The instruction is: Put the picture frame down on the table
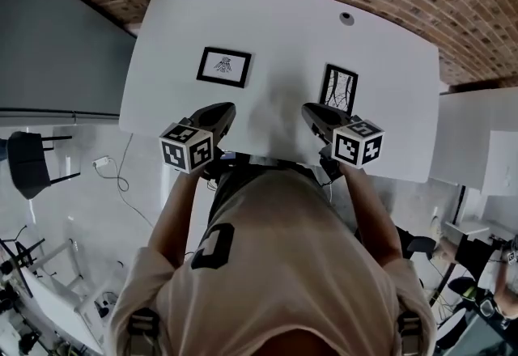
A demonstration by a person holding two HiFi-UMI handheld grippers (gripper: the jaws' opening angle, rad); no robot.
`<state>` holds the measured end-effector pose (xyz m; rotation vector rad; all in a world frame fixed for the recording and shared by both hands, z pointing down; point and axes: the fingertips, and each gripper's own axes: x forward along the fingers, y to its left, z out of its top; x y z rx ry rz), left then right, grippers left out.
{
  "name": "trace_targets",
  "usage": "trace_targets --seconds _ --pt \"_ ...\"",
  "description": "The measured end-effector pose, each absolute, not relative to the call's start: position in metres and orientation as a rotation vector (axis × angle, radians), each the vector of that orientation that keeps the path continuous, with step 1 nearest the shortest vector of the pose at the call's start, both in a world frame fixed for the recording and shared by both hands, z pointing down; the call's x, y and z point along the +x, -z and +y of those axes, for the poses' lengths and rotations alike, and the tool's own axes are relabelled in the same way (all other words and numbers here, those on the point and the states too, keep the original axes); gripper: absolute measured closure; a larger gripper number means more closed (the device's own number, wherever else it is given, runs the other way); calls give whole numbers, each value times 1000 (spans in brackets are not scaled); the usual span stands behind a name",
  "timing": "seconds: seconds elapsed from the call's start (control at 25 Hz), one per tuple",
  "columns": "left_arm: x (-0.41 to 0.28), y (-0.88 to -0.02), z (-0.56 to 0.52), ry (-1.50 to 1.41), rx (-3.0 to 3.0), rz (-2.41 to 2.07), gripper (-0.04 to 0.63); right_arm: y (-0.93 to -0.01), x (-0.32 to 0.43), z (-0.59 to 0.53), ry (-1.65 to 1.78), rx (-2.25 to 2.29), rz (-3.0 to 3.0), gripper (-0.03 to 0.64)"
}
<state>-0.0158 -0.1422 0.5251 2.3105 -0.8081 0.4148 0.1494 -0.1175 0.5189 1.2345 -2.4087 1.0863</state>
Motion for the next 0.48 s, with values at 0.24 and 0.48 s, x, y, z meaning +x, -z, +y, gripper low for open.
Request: trace_targets --seconds 0.24,0.48 --pt "-32 -523 -129 -415 2320 -797 591 -516 124 -104 -1097 1205 -2423 607" --pt "-32 -518 -124 -394 2335 -733 591 -509 104 -88 -1230 1172 -2451 607"
